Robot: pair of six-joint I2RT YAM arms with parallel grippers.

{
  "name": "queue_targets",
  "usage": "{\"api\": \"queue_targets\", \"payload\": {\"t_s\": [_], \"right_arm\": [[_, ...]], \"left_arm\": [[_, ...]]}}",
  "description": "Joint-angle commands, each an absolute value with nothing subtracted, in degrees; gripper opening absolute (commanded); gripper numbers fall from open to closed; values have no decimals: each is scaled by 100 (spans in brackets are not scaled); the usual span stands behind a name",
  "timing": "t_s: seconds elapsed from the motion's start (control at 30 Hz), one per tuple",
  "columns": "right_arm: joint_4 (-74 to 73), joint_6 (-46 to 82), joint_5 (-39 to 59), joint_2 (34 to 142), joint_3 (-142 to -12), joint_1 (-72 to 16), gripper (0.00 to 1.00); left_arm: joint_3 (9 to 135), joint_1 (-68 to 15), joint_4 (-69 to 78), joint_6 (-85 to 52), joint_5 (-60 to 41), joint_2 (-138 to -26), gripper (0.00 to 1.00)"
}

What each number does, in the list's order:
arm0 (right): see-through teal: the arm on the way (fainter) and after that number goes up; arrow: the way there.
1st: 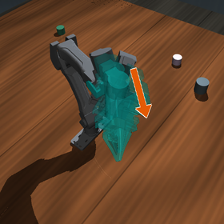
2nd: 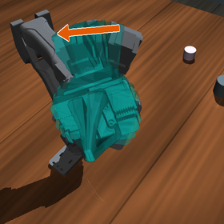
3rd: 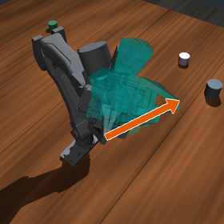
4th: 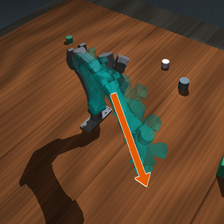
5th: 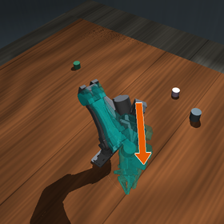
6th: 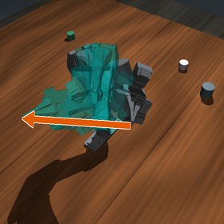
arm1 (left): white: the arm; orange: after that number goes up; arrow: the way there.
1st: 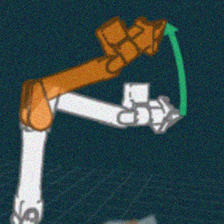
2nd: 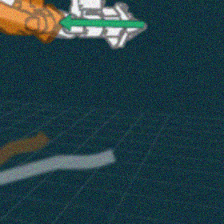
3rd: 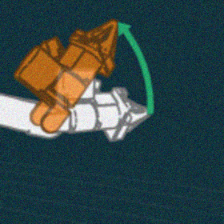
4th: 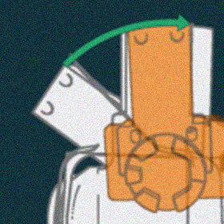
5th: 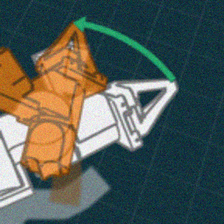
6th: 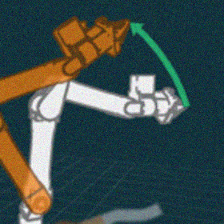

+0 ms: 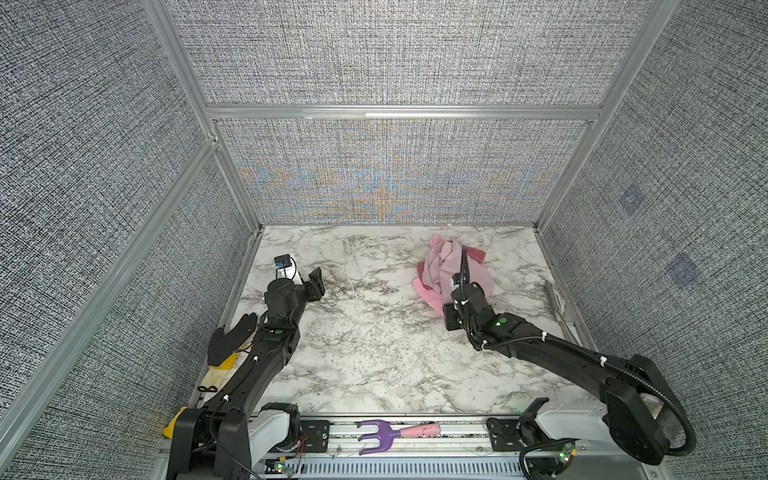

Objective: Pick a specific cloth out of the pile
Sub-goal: 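Move the right gripper down onto the pink cloth pile, then close the right gripper on the bright pink cloth in the pile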

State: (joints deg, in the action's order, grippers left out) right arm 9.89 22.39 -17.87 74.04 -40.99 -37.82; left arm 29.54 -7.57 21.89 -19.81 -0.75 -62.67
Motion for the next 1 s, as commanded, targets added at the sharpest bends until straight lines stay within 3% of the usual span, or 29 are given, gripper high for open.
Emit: {"api": "queue_targets", "payload": {"t_s": [0.0,0.77,0.87,0.97], "right_arm": [[1090,2903,-1633,7387,-3893,-3788,48],[54,3100,-1310,8697,-3972,-3211,37],[-4,3099,-1319,8862,-4018,-3165,28],[30,3110,-1390,8893,-4069,-3164,5]], "left_arm": [[2944,-756,2184,-2103,-245,-6249,69],[3023,-764,2254,-2123,-339,-6491,69],[3058,-757,2241,-2118,-343,-6539,69],[3084,-764,2222,-2112,-342,-6561,69]]}}
